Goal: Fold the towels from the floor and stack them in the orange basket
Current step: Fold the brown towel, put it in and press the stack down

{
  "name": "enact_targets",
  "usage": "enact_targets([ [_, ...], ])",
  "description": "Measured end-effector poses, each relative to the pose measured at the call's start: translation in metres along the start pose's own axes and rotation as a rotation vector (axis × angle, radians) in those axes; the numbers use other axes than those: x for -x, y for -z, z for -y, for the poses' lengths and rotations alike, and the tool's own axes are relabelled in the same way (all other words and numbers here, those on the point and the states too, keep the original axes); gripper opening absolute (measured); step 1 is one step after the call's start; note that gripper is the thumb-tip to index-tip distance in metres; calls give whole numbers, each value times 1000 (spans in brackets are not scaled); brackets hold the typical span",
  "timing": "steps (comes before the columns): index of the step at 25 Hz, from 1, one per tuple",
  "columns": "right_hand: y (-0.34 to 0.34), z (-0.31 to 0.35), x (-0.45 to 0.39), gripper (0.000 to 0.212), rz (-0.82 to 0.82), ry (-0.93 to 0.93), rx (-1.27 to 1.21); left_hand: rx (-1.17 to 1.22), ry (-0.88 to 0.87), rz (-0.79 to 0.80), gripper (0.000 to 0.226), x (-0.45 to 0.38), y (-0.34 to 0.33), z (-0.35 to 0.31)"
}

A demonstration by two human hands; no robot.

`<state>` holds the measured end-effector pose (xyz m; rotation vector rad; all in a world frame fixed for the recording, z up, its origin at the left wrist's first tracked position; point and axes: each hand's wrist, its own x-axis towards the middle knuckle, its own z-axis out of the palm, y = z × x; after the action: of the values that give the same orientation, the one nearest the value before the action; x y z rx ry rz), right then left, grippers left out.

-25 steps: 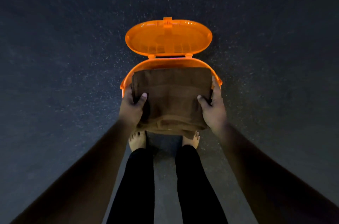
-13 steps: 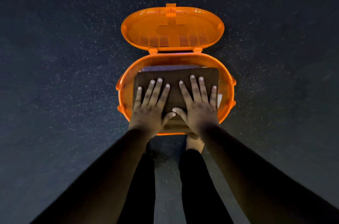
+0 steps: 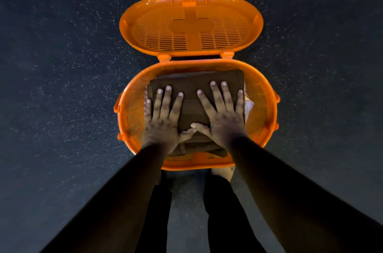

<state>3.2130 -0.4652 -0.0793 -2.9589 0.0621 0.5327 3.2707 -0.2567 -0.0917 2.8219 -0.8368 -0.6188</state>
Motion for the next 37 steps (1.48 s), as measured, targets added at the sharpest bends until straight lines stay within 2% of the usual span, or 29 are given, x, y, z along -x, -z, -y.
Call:
enact_targets([
  [7,-13,-4,-7,93,-21,2,1,-17,-40,-39,109,-8,-15,9],
  [10,-10,-2,-7,93,12,6,7,-19,-29,14,110,-7,-12,7],
  [16,78,7,-3,90,177,-11,-31,42,12,181,105,1,79,-6],
  [19,128,13,-10,83,181,-56,-133,146,51,219,101,2,130,-4],
  [21,154,19,-21,74,147,-102,-221,262,134,190,91,-9,155,0],
  [26,177,26,-72,50,94,-185,-298,581,512,81,43,-72,171,30],
  [29,163,24,-113,38,113,-184,-294,586,639,156,45,-113,156,46],
  [33,139,25,-140,32,16,-229,-369,674,912,236,56,-149,125,59],
  [37,123,26,-150,32,5,-219,-413,1031,1037,111,32,-164,95,72],
])
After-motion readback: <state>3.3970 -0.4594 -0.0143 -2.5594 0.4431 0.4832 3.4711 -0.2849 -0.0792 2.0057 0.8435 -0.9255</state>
